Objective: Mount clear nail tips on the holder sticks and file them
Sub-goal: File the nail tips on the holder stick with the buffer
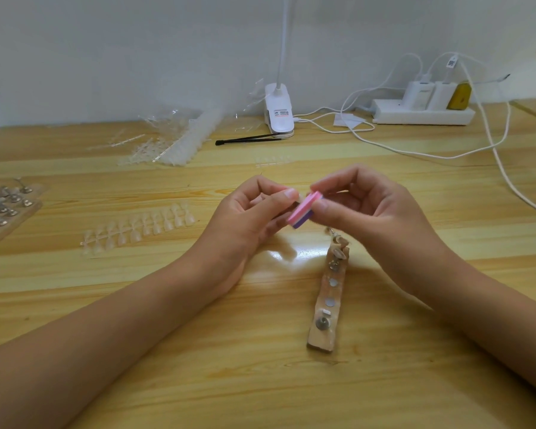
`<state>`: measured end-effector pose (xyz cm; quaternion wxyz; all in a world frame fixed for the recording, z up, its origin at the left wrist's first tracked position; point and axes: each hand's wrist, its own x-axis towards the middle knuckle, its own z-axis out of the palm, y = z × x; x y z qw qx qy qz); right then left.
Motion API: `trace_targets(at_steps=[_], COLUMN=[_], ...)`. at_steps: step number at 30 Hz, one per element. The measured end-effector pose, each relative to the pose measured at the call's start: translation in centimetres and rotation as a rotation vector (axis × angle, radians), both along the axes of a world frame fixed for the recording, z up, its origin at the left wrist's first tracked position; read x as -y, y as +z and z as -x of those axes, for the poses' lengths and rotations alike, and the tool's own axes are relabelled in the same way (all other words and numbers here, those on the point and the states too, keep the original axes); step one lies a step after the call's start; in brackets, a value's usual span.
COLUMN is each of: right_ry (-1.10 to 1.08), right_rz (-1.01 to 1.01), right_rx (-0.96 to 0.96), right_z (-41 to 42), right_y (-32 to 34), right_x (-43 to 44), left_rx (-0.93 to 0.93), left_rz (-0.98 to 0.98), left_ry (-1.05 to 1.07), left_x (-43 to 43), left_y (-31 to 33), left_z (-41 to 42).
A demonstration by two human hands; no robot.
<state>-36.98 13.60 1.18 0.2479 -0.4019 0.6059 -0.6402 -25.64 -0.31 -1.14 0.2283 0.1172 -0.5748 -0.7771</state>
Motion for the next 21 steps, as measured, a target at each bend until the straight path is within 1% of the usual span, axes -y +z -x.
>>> trace_targets(at_steps=[2,5,9,13,17,18,21], right_ry=[0.007,-0.053,0.017,-0.035,0.024,0.005,-0.108], right_rz=[0.001,0.034,0.021,0.041,0.035,0.059,0.21], right_rx=[-0.01,0.024,0.002,0.027,0.013,0.065,0.325], right_z=[-0.1,0.3,0.0,0.4,0.0,0.2,2.2], right_y=[0.0,0.2,-0.2,0.1,-0.3,-0.1,0.6], right_x=[0.0,-0.1,0.0,-0.1,0.1,0.1,-0.1], left_rx=[-0.003,-0.001,-0.011,0.007,0.008,0.012,0.049], left_rz=[0.004,0.01,0.008,0.017,0.024,0.017,0.056], left_ry=[-0.006,-0.009,-0.008,0.003,0.008,0.018,0.012], left_x=[0.1,0.2,0.1,0.0,-0.1,-0.1,-0.3], left_y=[0.0,-0.1,-0.1,0.0,0.1,0.1,0.1], left_z=[0.0,-0.1,0.0,-0.1,-0.1,-0.1,-0.1])
